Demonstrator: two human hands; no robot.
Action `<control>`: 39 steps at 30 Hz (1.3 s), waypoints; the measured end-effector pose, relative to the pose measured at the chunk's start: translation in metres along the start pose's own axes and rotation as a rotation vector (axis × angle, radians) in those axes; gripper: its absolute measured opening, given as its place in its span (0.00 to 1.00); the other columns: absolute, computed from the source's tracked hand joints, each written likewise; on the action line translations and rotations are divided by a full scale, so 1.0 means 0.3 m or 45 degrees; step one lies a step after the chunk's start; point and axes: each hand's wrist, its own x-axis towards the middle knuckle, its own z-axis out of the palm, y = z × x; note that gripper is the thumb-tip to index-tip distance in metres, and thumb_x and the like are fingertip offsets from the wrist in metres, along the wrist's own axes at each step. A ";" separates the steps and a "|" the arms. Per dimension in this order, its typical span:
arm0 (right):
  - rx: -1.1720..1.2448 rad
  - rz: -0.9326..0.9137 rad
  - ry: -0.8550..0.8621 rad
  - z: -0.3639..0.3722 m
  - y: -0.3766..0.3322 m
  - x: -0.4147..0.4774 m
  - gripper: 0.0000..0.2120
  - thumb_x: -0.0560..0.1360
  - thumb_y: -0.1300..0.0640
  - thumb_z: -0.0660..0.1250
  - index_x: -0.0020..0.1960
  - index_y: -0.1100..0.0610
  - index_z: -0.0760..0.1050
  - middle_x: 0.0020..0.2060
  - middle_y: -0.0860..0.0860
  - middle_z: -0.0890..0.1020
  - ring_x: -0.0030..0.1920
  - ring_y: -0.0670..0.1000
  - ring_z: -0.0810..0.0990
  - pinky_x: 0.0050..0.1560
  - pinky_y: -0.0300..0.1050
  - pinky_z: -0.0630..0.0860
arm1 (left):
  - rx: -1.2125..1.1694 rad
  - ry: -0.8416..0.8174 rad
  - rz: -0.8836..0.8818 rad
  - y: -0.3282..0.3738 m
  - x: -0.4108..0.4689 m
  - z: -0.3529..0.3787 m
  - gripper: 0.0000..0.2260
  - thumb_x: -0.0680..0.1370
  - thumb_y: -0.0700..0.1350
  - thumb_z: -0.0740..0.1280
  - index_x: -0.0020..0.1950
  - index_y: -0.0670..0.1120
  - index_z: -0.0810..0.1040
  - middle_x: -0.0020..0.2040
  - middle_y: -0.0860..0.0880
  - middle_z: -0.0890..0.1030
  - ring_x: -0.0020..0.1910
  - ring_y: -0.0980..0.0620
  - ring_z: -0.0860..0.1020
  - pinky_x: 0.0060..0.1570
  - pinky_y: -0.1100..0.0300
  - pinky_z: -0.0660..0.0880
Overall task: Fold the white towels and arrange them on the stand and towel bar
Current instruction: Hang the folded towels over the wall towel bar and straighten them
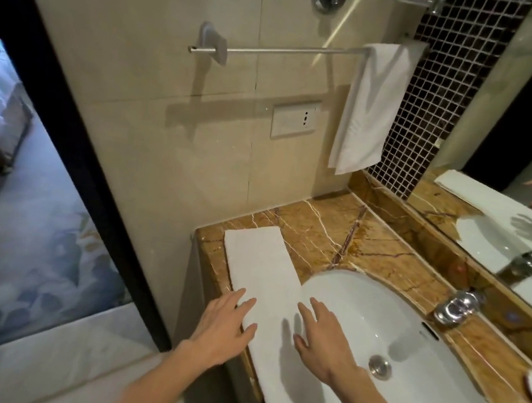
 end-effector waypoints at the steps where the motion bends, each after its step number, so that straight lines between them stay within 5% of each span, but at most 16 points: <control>1: 0.016 -0.010 -0.008 0.005 0.009 -0.008 0.29 0.79 0.47 0.56 0.77 0.52 0.53 0.77 0.55 0.55 0.76 0.56 0.54 0.75 0.50 0.51 | -0.001 -0.008 -0.024 0.013 -0.009 0.020 0.27 0.79 0.61 0.53 0.76 0.54 0.56 0.78 0.51 0.53 0.77 0.50 0.52 0.75 0.48 0.53; 9: 0.118 -0.003 -0.081 0.025 0.098 -0.041 0.24 0.81 0.49 0.53 0.74 0.55 0.59 0.71 0.58 0.67 0.69 0.58 0.66 0.69 0.48 0.62 | -0.315 0.016 -0.298 0.091 -0.050 0.188 0.27 0.79 0.58 0.58 0.76 0.51 0.59 0.77 0.49 0.58 0.75 0.48 0.58 0.73 0.49 0.58; 15: 0.363 0.123 -0.324 0.088 0.125 -0.026 0.28 0.80 0.50 0.58 0.76 0.56 0.56 0.71 0.59 0.65 0.69 0.59 0.67 0.68 0.52 0.66 | -0.849 0.004 -0.508 0.131 -0.062 0.245 0.27 0.78 0.52 0.64 0.75 0.49 0.61 0.75 0.49 0.60 0.72 0.51 0.62 0.67 0.61 0.59; 20: 0.609 0.222 -0.350 0.138 0.153 -0.015 0.21 0.78 0.52 0.60 0.66 0.62 0.66 0.62 0.60 0.74 0.62 0.62 0.73 0.62 0.53 0.70 | -0.955 0.001 -0.549 0.161 -0.049 0.265 0.27 0.79 0.49 0.64 0.76 0.48 0.60 0.71 0.50 0.62 0.66 0.56 0.65 0.63 0.66 0.60; 23: 0.664 0.310 -0.411 0.173 0.174 -0.007 0.24 0.79 0.50 0.60 0.69 0.63 0.62 0.65 0.61 0.73 0.63 0.61 0.72 0.62 0.51 0.68 | -1.080 0.052 -0.595 0.173 -0.041 0.270 0.26 0.78 0.45 0.65 0.75 0.49 0.61 0.70 0.49 0.63 0.65 0.52 0.70 0.68 0.57 0.67; 28: 0.929 0.501 -0.425 0.224 0.197 -0.008 0.25 0.78 0.47 0.61 0.71 0.56 0.62 0.57 0.53 0.76 0.53 0.53 0.74 0.53 0.43 0.67 | -1.380 0.160 -0.820 0.187 -0.016 0.269 0.29 0.77 0.38 0.66 0.75 0.51 0.60 0.63 0.47 0.74 0.57 0.48 0.77 0.57 0.46 0.77; 31: 1.049 0.616 -0.305 0.242 0.208 -0.006 0.21 0.76 0.47 0.62 0.65 0.55 0.68 0.52 0.51 0.77 0.49 0.51 0.75 0.50 0.43 0.69 | -1.507 0.109 -0.812 0.188 -0.015 0.273 0.30 0.77 0.37 0.67 0.76 0.51 0.60 0.62 0.45 0.77 0.59 0.45 0.77 0.58 0.47 0.76; 33: 1.119 0.688 -0.249 0.234 0.217 -0.003 0.13 0.72 0.47 0.63 0.50 0.55 0.75 0.42 0.50 0.79 0.41 0.51 0.78 0.42 0.43 0.72 | -1.533 0.047 -0.775 0.189 -0.018 0.274 0.28 0.77 0.35 0.66 0.75 0.49 0.62 0.65 0.46 0.76 0.61 0.49 0.76 0.60 0.54 0.75; 35: 1.169 0.702 -0.234 0.214 0.223 -0.001 0.10 0.70 0.49 0.63 0.34 0.54 0.70 0.29 0.48 0.74 0.31 0.51 0.73 0.34 0.42 0.69 | -1.514 0.045 -0.750 0.195 -0.016 0.266 0.24 0.77 0.33 0.63 0.72 0.47 0.68 0.67 0.47 0.74 0.62 0.52 0.74 0.62 0.58 0.73; 39: 1.279 0.707 -0.240 0.158 0.235 0.011 0.10 0.70 0.57 0.63 0.33 0.55 0.66 0.28 0.52 0.68 0.29 0.50 0.67 0.32 0.42 0.64 | -1.439 0.114 -0.720 0.217 -0.011 0.232 0.19 0.78 0.32 0.60 0.64 0.49 0.76 0.64 0.47 0.75 0.61 0.49 0.74 0.63 0.54 0.73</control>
